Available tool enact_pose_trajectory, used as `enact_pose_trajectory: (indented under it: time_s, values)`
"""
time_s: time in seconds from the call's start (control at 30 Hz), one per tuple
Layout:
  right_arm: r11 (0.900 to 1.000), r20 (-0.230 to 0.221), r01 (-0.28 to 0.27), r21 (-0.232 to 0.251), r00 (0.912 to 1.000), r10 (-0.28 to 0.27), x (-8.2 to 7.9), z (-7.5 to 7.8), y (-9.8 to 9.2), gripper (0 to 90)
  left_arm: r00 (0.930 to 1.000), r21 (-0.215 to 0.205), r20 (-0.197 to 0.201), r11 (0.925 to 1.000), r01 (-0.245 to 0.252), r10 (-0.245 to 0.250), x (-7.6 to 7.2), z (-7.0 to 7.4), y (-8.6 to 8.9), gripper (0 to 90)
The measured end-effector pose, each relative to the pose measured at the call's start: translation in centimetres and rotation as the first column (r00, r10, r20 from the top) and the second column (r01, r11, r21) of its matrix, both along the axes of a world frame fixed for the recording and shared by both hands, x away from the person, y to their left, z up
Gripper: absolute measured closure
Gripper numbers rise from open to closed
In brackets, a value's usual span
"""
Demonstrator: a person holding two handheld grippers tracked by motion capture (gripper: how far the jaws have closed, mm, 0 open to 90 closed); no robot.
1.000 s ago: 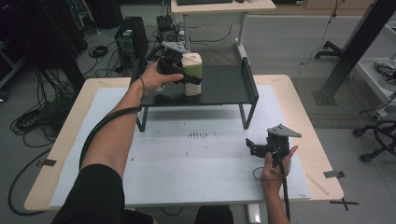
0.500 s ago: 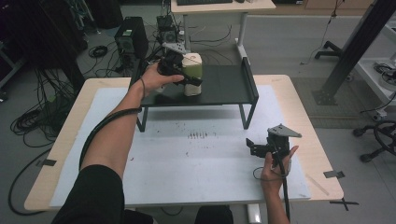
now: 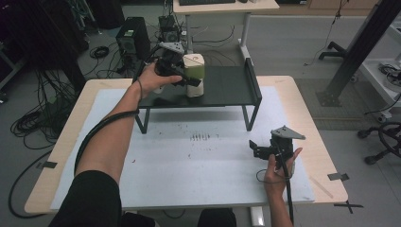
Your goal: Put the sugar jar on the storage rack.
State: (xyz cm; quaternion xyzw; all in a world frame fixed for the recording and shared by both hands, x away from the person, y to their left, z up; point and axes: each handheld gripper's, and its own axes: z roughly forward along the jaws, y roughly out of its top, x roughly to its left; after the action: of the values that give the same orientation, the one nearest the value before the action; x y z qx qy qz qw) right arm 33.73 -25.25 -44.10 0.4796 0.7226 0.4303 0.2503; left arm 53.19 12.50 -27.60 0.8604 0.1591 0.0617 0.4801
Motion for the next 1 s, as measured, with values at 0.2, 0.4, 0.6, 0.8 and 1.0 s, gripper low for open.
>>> enact_pose_trajectory:
  time_s: [0.2,0.4,0.6,0.8,1.0]
  values:
    - [1.000,0.001,-0.001,-0.006,1.0000,0.001,0.0,0.0,0.1,2.5,0.9997,0.000,0.013,0.9998,-0.020,0.020,-0.6,0.6,1.2,11.0]
    - [1.000,0.001,0.008,-0.007,1.0000,-0.008,0.0,0.0,0.0,2.5,0.9990,0.001,0.020,0.9992,-0.039,0.039,-1.2,1.2,2.5,10.4]
    - [1.000,0.002,0.008,-0.011,1.0000,-0.008,0.0,0.0,0.1,2.5,0.9982,-0.008,0.034,0.9987,-0.050,0.050,-2.5,2.1,3.9,10.1]
    - [1.000,0.016,0.014,-0.009,0.9998,-0.014,-0.2,0.1,0.0,2.5,0.9968,-0.018,0.045,0.9977,-0.065,0.066,-4.4,3.0,5.6,9.3]
    - [1.000,0.021,0.005,-0.019,0.9998,-0.004,-0.2,0.1,0.2,2.5,0.9956,-0.015,0.056,0.9971,-0.074,0.075,-6.8,3.2,7.3,9.1]
